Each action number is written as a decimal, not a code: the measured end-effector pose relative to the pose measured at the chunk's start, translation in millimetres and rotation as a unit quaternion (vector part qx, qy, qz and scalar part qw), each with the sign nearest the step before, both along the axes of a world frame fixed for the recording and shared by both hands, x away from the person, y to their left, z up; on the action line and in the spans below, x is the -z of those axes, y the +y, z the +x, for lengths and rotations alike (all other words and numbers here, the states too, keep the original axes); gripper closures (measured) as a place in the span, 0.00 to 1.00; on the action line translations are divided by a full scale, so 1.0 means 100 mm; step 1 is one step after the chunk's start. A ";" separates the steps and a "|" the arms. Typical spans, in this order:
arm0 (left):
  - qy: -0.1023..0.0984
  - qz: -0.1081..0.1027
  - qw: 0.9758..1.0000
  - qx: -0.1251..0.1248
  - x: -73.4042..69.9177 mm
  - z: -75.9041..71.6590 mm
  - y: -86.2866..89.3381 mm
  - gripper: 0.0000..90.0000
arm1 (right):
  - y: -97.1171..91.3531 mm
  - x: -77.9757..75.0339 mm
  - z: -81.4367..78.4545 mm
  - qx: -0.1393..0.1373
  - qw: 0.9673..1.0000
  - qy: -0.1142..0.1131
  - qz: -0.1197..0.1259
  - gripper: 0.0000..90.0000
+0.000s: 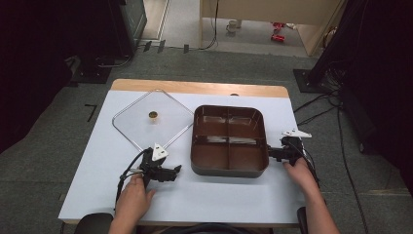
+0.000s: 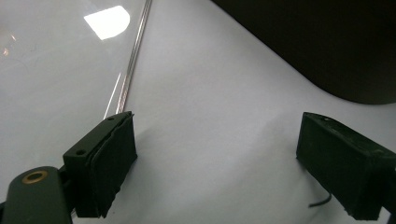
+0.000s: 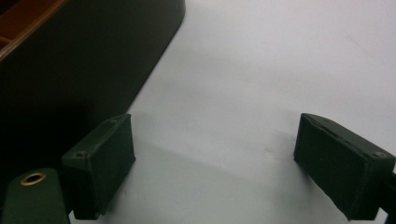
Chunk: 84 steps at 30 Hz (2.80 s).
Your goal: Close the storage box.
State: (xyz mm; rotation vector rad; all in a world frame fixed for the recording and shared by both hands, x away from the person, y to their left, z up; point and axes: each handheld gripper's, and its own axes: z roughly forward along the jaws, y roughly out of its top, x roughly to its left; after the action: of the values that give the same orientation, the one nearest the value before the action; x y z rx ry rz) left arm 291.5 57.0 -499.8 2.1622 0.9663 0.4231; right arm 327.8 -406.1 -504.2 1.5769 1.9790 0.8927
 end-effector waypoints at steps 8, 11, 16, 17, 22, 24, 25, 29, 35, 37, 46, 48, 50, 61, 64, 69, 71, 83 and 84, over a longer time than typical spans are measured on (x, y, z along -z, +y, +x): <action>0.002 -0.002 1.000 -0.001 0.00 0.00 0.00 0.13 | 0.00 0.00 0.00 0.000 1.000 0.000 0.000 0.13; 0.002 -0.001 1.000 -0.001 0.00 0.00 0.00 0.13 | 0.00 0.00 0.00 0.000 1.000 0.000 0.000 0.13; 0.002 -0.002 1.000 -0.001 0.00 0.00 0.00 0.13 | -0.01 0.00 0.00 0.000 1.000 0.000 0.004 0.13; 0.002 -0.002 1.000 -0.001 0.00 0.00 0.00 0.13 | -0.01 0.00 0.00 0.000 1.000 0.000 0.005 0.13; 0.002 -0.001 1.000 -0.001 0.00 0.00 0.00 0.13 | 0.00 0.00 0.00 0.000 1.000 0.000 0.000 0.13; 0.003 -0.001 1.000 -0.001 0.00 0.00 0.00 0.13 | 0.00 0.00 0.00 0.000 1.000 0.001 0.000 0.13; 0.003 -0.001 1.000 -0.001 0.00 0.01 0.00 0.13 | 0.00 0.00 0.00 0.000 1.000 0.000 0.000 0.13; 0.002 -0.001 1.000 -0.001 0.00 0.00 0.00 0.13 | 0.00 0.00 0.00 0.000 1.000 0.000 0.000 0.13; 0.002 0.000 1.000 -0.001 0.00 0.00 0.00 0.13 | 0.00 0.00 0.00 0.000 1.000 0.001 -0.001 0.13; 0.002 -0.001 1.000 -0.001 0.00 0.01 0.00 0.13 | 0.00 0.00 0.00 0.000 1.000 0.001 -0.001 0.13; 0.006 0.002 1.000 -0.008 -0.01 0.00 -0.02 0.13 | 0.00 0.00 0.00 0.000 1.000 0.001 -0.001 0.13; 0.013 0.007 1.000 -0.010 -0.02 0.02 -0.03 0.13 | 0.00 0.00 0.00 -0.001 1.000 0.001 -0.001 0.13; 0.024 0.015 1.000 -0.012 -0.05 0.04 -0.05 0.14 | 0.00 0.00 0.00 -0.001 1.000 0.001 -0.001 0.13; 0.064 0.008 0.998 -0.011 -0.16 0.11 0.02 0.26 | 0.00 0.00 0.00 -0.001 1.000 0.001 -0.001 0.13; 0.067 0.004 0.998 -0.006 -0.21 0.11 0.04 0.27 | 0.00 0.00 0.00 -0.001 1.000 0.001 -0.001 0.13; 0.069 0.000 0.998 -0.006 -0.27 0.11 0.05 0.28 | 0.00 0.00 0.00 -0.001 1.000 0.001 -0.001 0.13; 0.069 -0.001 0.998 -0.005 -0.31 0.12 0.06 0.29 | 0.00 0.00 0.00 0.000 1.000 0.001 -0.001 0.13; 0.063 -0.015 0.998 -0.001 -0.51 0.26 0.06 0.32 | 0.00 0.00 0.00 0.000 1.000 0.000 -0.001 0.13; 0.064 -0.016 0.998 0.000 -0.52 0.27 0.06 0.32 | 0.00 0.00 0.00 0.000 1.000 0.001 -0.001 0.13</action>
State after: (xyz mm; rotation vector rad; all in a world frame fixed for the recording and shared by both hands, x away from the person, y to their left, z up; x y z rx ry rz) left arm 318.7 63.2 -447.7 2.1812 1.0362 0.2707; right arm 328.0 -406.1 -504.1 1.5769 1.9801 0.8910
